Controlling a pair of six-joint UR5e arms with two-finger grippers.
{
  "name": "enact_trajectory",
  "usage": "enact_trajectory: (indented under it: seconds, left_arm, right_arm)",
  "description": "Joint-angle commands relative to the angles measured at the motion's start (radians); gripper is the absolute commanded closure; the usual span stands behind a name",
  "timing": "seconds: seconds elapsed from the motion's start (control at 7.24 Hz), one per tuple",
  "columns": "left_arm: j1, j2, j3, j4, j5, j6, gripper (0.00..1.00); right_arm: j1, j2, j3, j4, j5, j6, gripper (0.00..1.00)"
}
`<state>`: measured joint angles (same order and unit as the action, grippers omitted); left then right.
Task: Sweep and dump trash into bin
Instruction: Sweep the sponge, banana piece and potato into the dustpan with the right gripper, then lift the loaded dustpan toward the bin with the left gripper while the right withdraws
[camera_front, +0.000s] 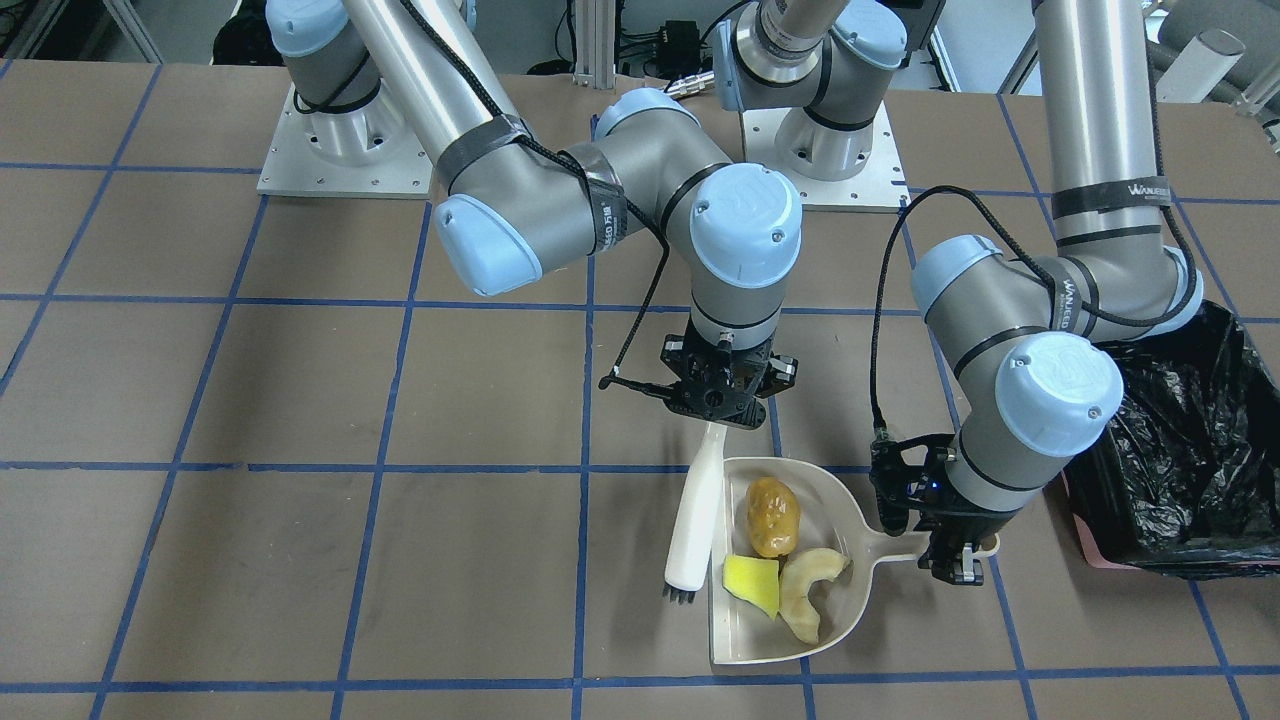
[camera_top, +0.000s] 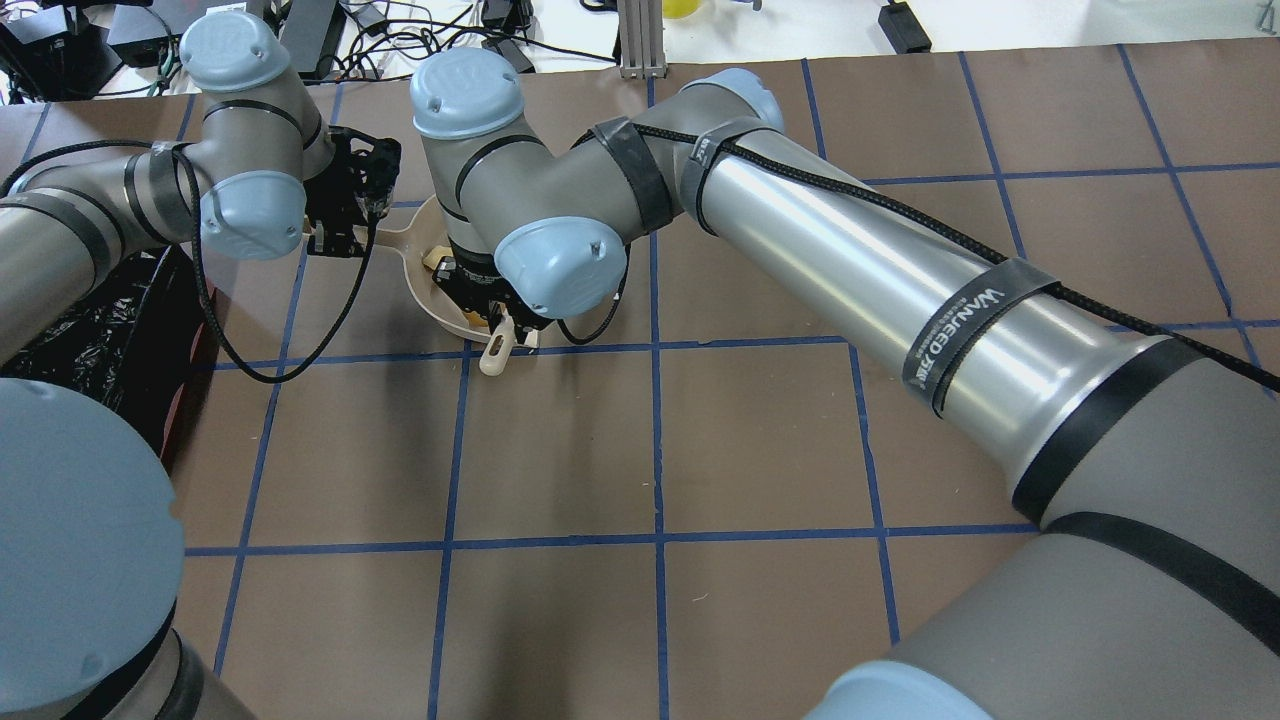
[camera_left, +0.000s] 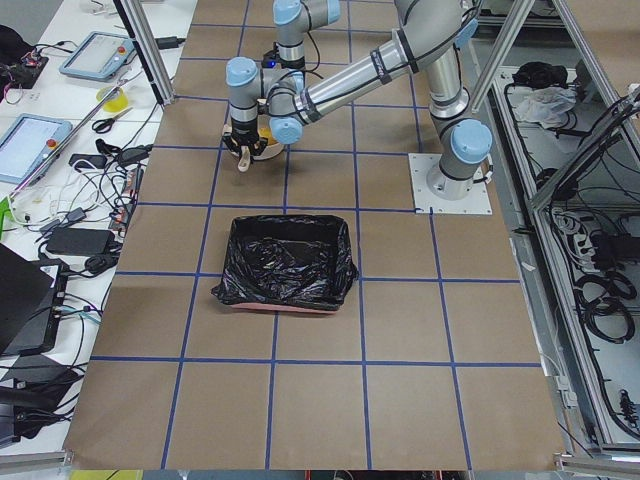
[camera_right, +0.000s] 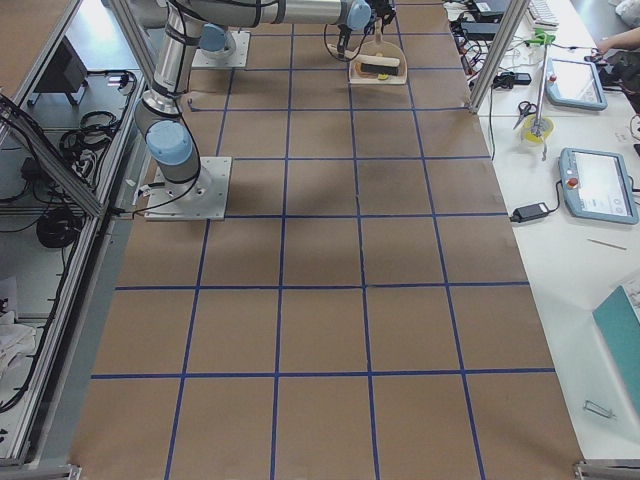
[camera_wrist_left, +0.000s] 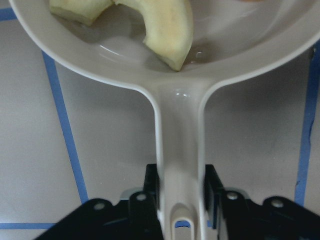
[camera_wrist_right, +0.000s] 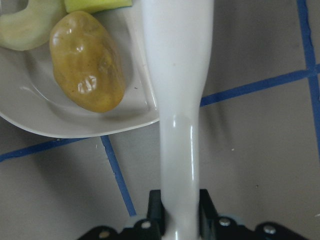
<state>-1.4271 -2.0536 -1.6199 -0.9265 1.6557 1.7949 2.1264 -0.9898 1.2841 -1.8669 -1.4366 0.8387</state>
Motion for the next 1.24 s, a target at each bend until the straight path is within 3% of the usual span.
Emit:
enact_trajectory:
  seconds: [0.0,0.14,0.41,0.69,0.83,1.11]
  left_arm:
    - [0.008,0.0,0.0,0.0,-0.008,0.003,1.0]
    - [0.019,0.003,0.002,-0.003,-0.058,0.003,1.0]
    - [0.055,0.032,0.027,-0.098,-0.136,0.004,1.0]
    - [0.184,0.079,0.156,-0.392,-0.192,0.079,1.0]
    - [0.254,0.084,0.245,-0.523,-0.192,0.166,1.0]
    - [0.415,0.085,0.319,-0.584,-0.189,0.271,1.0]
  right_arm:
    - [-0.029,-0.044,0.004,0.107,-0.052,-0.054,1.0]
    - [-0.095,-0.073,0.017,0.182,-0.101,-0.196,1.0]
    - [-0.265,-0.174,0.078,0.193,-0.119,-0.4,1.0]
    - [-0.421,-0.26,0.193,0.181,-0.178,-0.568,1.0]
    - [-0.481,-0.289,0.249,0.136,-0.185,-0.619,1.0]
    - [-0.578,-0.3,0.348,0.001,-0.194,-0.731,1.0]
